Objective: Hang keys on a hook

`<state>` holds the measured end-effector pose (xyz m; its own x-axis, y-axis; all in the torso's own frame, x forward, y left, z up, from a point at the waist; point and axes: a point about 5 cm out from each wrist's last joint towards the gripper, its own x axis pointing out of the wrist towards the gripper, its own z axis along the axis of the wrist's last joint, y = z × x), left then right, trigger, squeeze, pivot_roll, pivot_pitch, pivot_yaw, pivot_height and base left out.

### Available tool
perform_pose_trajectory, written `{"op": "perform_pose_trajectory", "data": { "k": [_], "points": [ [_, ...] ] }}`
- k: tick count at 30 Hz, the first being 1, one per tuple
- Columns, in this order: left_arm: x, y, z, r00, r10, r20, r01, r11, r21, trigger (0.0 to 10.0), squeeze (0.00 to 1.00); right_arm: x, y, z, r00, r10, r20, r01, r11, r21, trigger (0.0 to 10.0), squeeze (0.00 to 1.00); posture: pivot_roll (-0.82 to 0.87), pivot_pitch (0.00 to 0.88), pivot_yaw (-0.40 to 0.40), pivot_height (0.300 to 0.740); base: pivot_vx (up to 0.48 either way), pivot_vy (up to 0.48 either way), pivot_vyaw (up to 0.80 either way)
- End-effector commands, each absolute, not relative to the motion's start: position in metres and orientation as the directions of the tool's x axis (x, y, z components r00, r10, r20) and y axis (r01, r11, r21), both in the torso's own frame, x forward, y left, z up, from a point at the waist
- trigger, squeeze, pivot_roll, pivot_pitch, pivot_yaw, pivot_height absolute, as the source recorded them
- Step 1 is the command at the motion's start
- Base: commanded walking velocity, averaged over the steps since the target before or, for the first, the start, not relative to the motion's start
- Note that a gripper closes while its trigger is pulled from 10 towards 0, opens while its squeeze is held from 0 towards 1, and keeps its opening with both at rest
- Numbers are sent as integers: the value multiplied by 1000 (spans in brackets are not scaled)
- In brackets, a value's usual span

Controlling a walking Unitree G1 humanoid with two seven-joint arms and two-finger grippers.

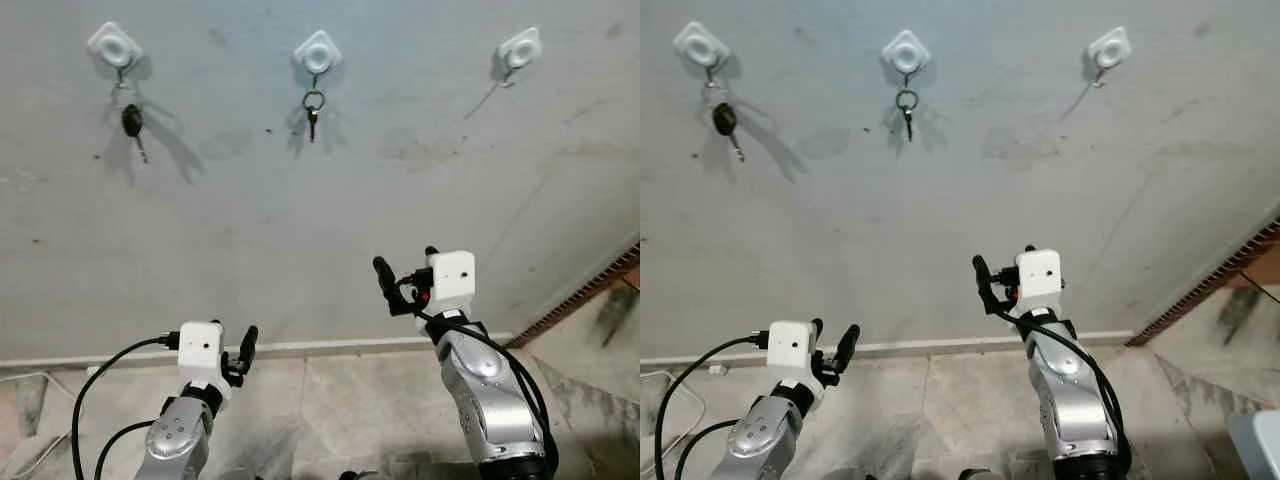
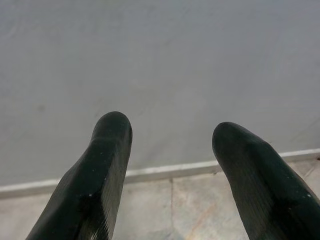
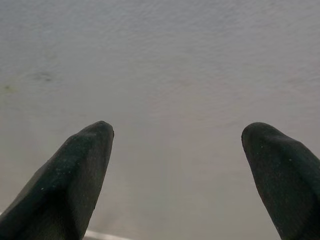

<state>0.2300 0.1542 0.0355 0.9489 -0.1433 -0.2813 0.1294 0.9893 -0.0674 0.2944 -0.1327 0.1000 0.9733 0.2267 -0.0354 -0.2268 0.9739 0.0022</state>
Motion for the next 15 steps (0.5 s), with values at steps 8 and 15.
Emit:
{"op": "perform_pose_trajectory", "data": {
  "k": [8, 15],
  "points": [
    [230, 159, 27, 950, -112, -291, 107, 994, -31, 10000, 0, 288, -140, 78, 978, 181, -105, -177, 983, 47, 10000, 0, 64, 98, -10, 740, 0, 0, 0],
    [231, 160, 27, 951, -107, -289, 104, 994, -25, 10000, 0, 291, -138, 76, 978, 177, -110, -171, 983, 61, 10000, 0, 72, 96, -7, 740, 0, 0, -63]
  ]
}}
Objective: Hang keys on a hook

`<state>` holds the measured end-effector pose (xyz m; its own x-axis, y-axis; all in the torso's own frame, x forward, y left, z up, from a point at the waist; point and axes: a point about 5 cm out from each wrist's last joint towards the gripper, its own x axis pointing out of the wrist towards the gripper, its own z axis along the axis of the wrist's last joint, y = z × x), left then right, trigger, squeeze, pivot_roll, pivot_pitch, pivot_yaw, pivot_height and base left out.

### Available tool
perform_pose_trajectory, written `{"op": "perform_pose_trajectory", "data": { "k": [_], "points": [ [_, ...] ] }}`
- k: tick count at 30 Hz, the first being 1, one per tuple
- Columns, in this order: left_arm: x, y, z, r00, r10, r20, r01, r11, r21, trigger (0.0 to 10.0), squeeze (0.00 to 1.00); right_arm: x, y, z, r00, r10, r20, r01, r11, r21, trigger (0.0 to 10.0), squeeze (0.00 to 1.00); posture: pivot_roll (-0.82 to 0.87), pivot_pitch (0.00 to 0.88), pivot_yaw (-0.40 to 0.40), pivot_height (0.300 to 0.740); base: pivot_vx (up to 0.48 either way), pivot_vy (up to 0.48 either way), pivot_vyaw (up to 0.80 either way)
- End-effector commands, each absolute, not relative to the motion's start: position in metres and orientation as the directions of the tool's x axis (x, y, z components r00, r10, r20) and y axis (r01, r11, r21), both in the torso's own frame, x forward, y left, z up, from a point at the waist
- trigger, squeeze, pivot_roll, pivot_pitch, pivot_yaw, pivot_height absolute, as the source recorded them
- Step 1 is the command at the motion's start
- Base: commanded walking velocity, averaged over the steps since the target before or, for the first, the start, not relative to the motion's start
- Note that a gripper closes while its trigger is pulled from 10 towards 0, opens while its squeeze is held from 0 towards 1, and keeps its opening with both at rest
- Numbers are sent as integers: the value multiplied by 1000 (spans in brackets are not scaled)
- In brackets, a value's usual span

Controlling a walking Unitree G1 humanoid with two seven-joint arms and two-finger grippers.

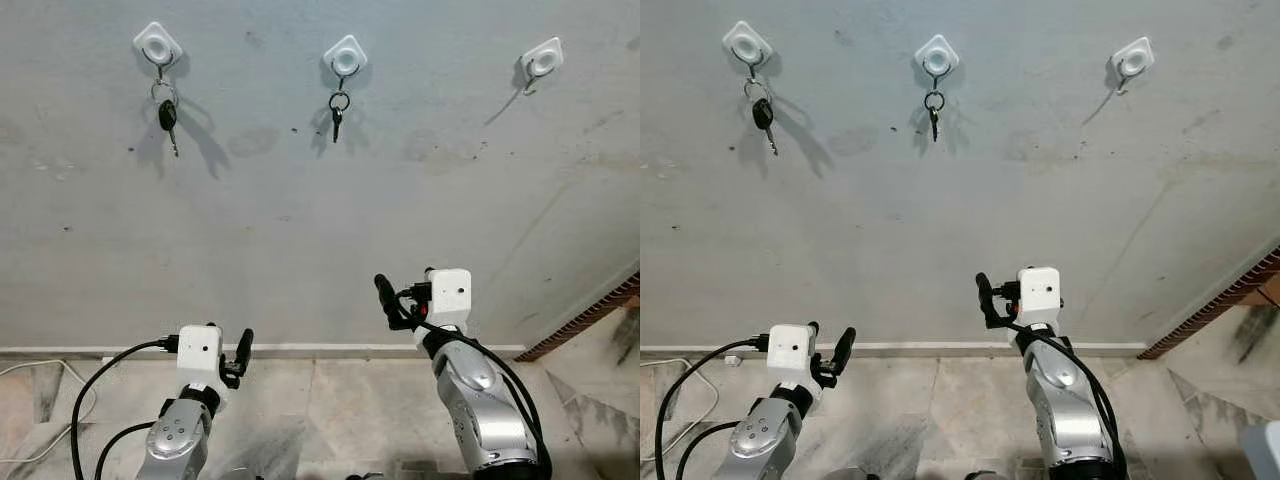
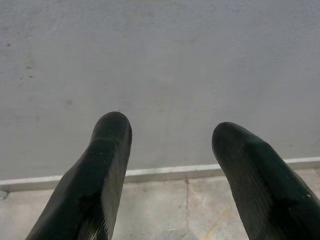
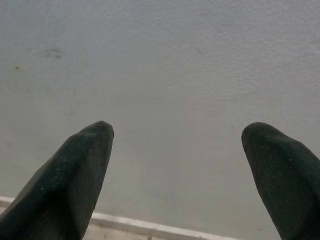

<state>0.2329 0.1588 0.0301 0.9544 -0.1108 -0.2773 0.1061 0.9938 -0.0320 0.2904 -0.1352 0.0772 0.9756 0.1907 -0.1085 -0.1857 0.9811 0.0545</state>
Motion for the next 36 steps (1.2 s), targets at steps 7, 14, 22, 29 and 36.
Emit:
{"op": "perform_pose_trajectory", "data": {
  "k": [7, 14, 22, 29, 36],
  "points": [
    [232, 162, 27, 952, -107, -286, 106, 994, -18, 10000, 0, 293, -139, 75, 979, 170, -116, -163, 984, 66, 10000, 0, 72, 100, -5, 740, 0, 0, -761],
    [229, 161, 25, 949, -102, -299, 102, 995, -17, 10000, 0, 292, -137, 75, 977, 180, -111, -174, 983, 66, 10000, 0, 75, 105, -3, 740, 0, 0, -558],
    [228, 162, 22, 944, -89, -319, 93, 996, -2, 10000, 0, 293, -138, 76, 978, 178, -106, -172, 983, 61, 10000, 0, 74, 109, 3, 740, -102, 0, 0],
    [228, 164, 22, 942, -88, -323, 94, 996, 2, 10000, 0, 292, -138, 75, 979, 171, -106, -166, 984, 61, 10000, 0, 72, 112, 9, 740, -275, 0, 0],
    [228, 164, 22, 941, -90, -326, 96, 995, 3, 10000, 0, 291, -138, 74, 980, 168, -107, -162, 985, 62, 10000, 0, 70, 113, 9, 740, -280, 0, 0]
  ]
}}
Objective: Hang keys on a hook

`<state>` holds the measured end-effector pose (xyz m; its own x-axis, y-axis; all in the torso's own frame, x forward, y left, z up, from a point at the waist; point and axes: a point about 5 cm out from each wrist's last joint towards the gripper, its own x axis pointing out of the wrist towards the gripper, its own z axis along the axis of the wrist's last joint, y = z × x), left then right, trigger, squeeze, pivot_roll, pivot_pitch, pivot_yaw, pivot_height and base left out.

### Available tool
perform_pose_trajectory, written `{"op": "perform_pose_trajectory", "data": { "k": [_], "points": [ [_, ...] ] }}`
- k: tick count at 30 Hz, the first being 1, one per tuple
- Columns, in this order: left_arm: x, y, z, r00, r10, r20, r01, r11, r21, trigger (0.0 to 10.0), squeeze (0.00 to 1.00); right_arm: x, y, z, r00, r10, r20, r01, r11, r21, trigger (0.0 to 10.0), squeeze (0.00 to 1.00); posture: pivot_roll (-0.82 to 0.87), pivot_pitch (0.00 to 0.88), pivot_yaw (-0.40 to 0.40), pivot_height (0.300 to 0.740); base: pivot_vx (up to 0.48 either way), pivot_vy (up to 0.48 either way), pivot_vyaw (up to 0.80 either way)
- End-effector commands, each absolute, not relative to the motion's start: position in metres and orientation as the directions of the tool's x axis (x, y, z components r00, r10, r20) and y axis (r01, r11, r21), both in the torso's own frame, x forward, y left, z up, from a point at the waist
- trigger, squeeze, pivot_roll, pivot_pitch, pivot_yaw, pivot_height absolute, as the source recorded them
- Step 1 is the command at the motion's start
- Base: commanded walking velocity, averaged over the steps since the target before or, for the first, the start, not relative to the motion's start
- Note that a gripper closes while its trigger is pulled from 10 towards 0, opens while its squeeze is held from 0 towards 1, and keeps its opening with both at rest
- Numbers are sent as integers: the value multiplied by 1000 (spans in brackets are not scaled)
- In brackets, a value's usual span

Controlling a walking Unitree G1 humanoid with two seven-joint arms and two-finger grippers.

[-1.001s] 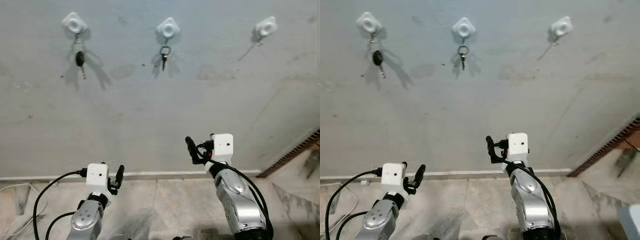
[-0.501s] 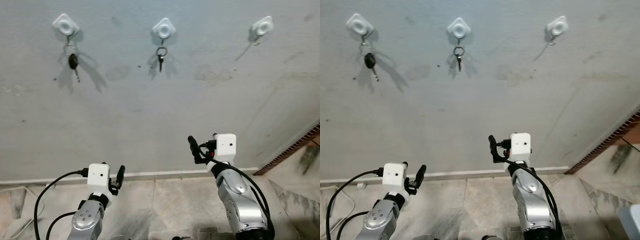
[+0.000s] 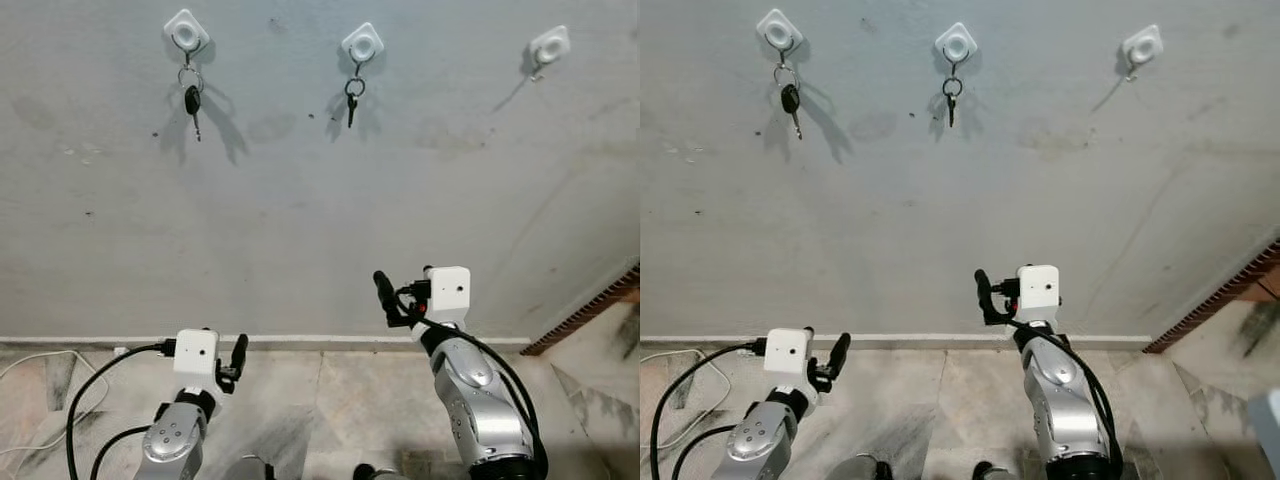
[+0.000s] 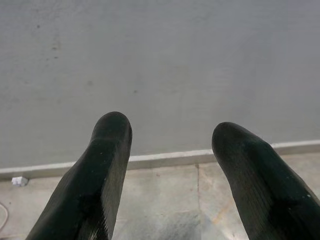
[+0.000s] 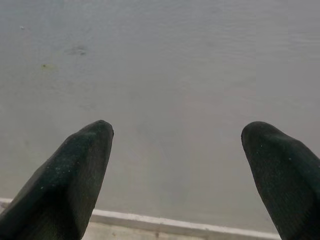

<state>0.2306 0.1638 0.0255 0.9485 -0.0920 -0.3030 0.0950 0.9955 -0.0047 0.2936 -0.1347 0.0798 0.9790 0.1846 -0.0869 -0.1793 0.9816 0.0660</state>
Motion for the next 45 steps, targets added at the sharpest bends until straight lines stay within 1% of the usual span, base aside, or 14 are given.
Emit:
{"op": "perform_pose_trajectory", "data": {
  "k": [1, 45],
  "points": [
    [228, 164, 22, 941, -89, -326, 95, 995, 3, 10000, 0, 292, -139, 75, 980, 167, -106, -161, 985, 62, 10000, 0, 71, 114, 9, 740, -281, 0, 0],
    [232, 159, 20, 936, -106, -335, 110, 994, -5, 10000, 0, 294, -150, 81, 987, 133, -92, -129, 991, 41, 10000, 0, 43, 117, 7, 740, -287, 0, 0]
  ]
}}
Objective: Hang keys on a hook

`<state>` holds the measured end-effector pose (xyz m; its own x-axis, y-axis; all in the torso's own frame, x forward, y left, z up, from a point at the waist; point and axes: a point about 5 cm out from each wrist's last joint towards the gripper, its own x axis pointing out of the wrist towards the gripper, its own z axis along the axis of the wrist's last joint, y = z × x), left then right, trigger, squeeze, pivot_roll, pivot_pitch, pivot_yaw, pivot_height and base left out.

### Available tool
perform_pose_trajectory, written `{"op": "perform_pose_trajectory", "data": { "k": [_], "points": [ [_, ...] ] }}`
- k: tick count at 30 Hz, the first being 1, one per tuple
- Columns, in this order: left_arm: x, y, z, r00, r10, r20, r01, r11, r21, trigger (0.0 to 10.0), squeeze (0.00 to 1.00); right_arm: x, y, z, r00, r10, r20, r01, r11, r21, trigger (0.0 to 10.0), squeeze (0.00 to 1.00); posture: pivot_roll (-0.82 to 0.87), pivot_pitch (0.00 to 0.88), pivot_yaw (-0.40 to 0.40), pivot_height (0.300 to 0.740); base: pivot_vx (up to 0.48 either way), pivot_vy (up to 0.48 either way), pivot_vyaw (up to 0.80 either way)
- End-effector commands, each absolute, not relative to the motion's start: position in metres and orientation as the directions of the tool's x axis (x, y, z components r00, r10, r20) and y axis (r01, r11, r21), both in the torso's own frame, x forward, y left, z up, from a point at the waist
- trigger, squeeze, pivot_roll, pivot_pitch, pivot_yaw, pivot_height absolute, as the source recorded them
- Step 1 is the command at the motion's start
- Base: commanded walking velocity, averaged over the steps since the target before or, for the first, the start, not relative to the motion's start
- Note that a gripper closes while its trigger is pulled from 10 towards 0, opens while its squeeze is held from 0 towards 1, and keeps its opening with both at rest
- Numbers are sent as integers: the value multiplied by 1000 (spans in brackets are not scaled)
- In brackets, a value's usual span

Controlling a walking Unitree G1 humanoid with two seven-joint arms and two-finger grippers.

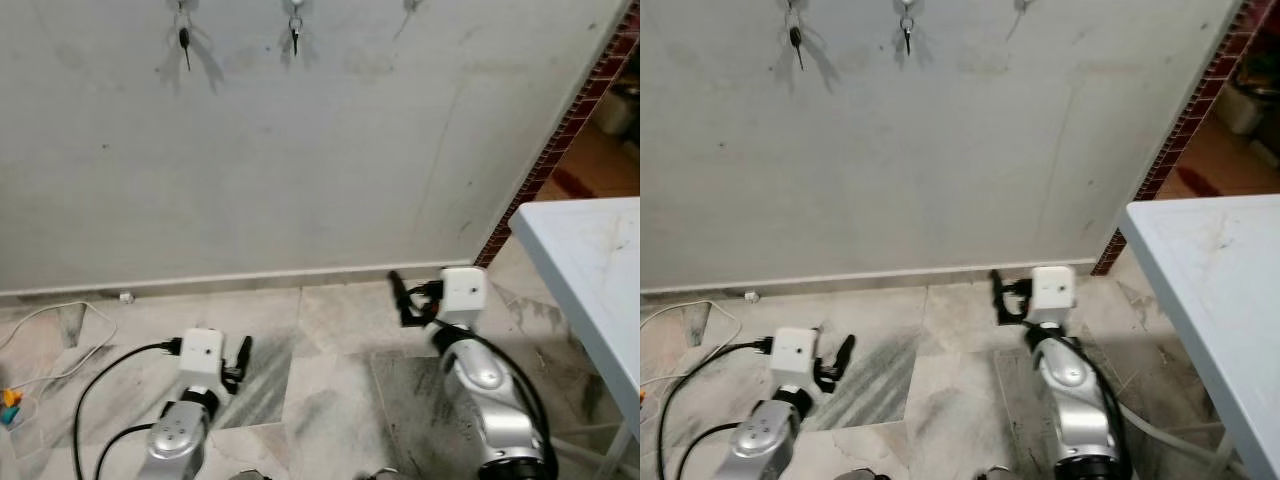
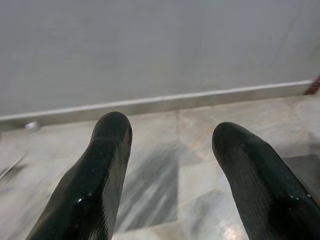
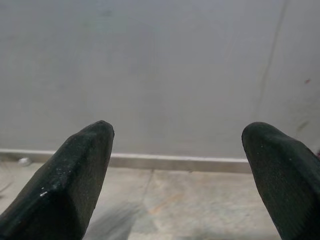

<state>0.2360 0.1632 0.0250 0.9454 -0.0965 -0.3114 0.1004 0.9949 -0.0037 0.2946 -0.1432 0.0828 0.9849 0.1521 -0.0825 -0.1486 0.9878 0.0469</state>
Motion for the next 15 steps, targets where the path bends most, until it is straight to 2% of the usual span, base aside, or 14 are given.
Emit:
{"op": "perform_pose_trajectory", "data": {
  "k": [1, 10, 15],
  "points": [
    [232, 159, 20, 936, -106, -335, 111, 994, -4, 10000, 0, 294, -150, 81, 987, 133, -92, -130, 991, 41, 10000, 0, 44, 116, 6, 740, -289, 0, 0],
    [233, 159, 20, 935, -110, -336, 115, 993, -4, 10000, 0, 295, -150, 82, 987, 135, -91, -132, 990, 41, 10000, 0, 43, 111, 6, 740, -283, 0, 0],
    [233, 159, 20, 935, -112, -337, 119, 993, -1, 10000, 0, 295, -150, 82, 987, 136, -89, -133, 990, 43, 10000, 0, 43, 112, 6, 740, 0, 0, 0]
  ]
}}
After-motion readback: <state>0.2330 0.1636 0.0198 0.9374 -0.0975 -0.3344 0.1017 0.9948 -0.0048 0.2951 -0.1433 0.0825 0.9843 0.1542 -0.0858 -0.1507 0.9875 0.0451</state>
